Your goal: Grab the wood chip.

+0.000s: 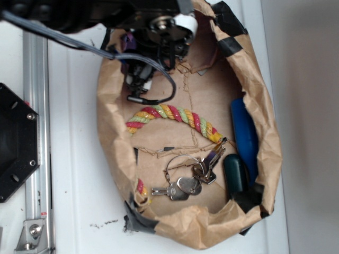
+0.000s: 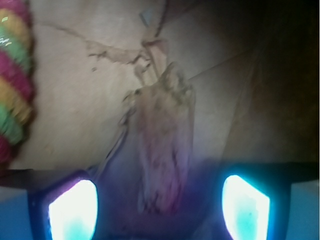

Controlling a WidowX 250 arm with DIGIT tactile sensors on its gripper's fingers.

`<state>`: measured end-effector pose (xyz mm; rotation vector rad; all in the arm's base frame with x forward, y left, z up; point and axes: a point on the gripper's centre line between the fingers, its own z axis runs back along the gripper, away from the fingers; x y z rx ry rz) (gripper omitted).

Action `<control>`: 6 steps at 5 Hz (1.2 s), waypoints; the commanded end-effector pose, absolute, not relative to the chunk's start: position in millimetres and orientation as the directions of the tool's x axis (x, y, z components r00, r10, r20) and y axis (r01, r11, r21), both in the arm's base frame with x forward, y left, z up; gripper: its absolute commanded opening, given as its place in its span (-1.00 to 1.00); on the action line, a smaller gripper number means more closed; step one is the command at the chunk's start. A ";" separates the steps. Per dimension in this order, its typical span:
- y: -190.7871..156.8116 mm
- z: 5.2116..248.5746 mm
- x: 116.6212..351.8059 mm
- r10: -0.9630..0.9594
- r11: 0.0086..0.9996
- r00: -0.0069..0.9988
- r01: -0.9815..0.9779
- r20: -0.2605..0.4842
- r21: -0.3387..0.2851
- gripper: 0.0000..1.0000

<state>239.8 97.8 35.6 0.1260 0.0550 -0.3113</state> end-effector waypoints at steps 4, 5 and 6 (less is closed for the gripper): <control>77.4 24.0 269.1 -0.302 0.945 0.953 0.299 0.006 0.131 -1.00; 77.4 27.6 268.0 -0.294 0.946 0.956 0.290 0.005 0.144 -1.00; 64.6 66.6 262.8 -0.267 0.950 0.962 0.253 0.058 0.185 -1.00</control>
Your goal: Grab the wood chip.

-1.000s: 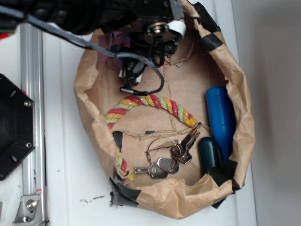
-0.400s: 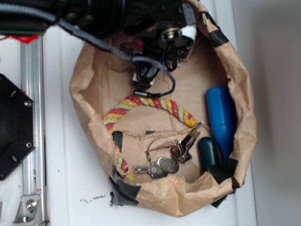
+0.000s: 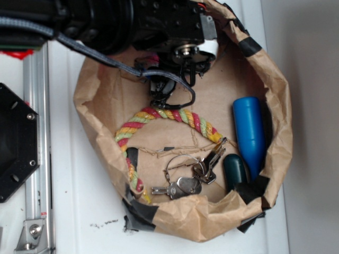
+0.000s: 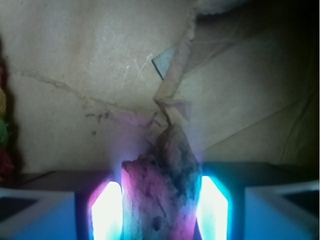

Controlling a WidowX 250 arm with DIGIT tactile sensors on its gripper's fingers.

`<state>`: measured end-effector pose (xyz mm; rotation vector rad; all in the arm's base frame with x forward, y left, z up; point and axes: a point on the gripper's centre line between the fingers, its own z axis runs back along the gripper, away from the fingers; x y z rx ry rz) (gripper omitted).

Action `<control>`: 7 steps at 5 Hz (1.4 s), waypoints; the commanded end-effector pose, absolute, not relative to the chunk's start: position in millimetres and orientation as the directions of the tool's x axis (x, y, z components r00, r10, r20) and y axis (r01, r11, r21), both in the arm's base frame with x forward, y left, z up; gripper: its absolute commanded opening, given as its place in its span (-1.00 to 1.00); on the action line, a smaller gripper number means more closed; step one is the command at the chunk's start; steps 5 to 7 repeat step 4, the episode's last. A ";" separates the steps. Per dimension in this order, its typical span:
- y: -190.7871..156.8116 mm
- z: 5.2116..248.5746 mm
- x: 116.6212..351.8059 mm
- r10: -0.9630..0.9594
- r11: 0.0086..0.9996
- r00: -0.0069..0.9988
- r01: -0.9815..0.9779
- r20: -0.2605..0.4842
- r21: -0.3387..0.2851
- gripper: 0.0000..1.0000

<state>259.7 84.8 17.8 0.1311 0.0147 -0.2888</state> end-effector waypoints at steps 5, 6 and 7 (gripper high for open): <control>21.2 134.8 265.0 -0.148 0.982 0.987 0.138 0.068 0.131 -1.00; 21.2 134.8 265.0 -0.148 0.982 0.987 0.138 0.068 0.131 -1.00; 21.2 134.8 265.0 -0.148 0.982 0.987 0.138 0.068 0.131 -1.00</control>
